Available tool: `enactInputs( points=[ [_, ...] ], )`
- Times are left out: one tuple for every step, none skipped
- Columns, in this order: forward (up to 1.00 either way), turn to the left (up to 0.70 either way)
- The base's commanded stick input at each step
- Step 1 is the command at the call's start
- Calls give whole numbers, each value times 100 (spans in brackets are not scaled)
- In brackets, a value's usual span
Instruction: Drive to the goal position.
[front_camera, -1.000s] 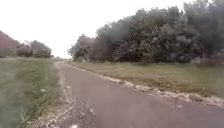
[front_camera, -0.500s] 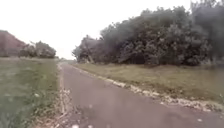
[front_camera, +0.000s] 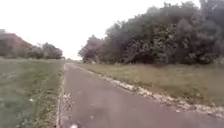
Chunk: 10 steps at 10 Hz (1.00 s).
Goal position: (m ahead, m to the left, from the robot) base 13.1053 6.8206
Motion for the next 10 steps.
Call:
enactInputs(
  points=[
    [70,11],
    [70,19],
    [70,16],
    [70,4],
    [70,19],
    [70,34],
    [70,32],
    [70,9],
    [70,7],
    [70,4]
  ],
)
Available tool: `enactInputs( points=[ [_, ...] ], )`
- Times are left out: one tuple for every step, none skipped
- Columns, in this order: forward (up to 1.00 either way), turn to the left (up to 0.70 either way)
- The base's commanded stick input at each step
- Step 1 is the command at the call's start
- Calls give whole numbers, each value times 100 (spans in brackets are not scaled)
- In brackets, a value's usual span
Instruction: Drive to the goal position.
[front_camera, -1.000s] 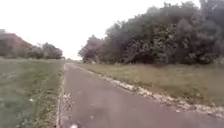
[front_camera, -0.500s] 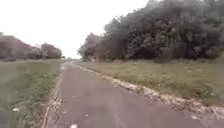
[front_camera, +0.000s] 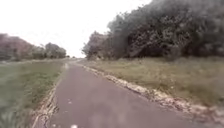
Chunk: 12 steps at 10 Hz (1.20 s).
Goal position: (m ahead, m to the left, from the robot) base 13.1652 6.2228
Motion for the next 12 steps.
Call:
enactInputs(
  points=[
    [70,18],
    [70,2],
    [70,1],
    [70,9],
    [70,22],
    [70,31],
    [70,34],
    [70,32],
    [70,12],
    [70,17],
    [70,30],
    [70,35]
  ],
)
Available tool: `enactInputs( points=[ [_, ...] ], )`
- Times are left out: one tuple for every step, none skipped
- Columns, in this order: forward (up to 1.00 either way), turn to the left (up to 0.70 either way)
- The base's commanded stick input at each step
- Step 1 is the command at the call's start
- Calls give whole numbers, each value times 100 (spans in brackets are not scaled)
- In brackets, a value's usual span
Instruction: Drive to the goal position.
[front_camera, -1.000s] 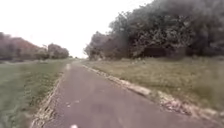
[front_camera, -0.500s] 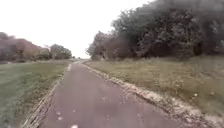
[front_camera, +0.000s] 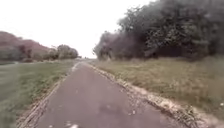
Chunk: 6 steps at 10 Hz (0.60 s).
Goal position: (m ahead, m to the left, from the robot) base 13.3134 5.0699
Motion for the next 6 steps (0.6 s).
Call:
enactInputs(
  points=[
    [70,35],
    [70,35],
    [70,35],
    [70,35],
    [70,35],
    [70,34]
  ],
)
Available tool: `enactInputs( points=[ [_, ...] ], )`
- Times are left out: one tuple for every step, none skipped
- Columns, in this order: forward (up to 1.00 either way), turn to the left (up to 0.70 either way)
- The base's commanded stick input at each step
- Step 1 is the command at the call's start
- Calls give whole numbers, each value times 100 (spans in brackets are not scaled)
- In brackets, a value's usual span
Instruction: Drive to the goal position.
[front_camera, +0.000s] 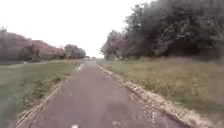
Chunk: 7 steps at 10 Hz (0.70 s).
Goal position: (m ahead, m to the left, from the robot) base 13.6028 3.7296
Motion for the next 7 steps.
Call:
enactInputs(
  points=[
    [70,32],
    [70,31],
    [70,27],
    [70,16],
    [70,10],
    [70,8],
    [70,7]
  ],
)
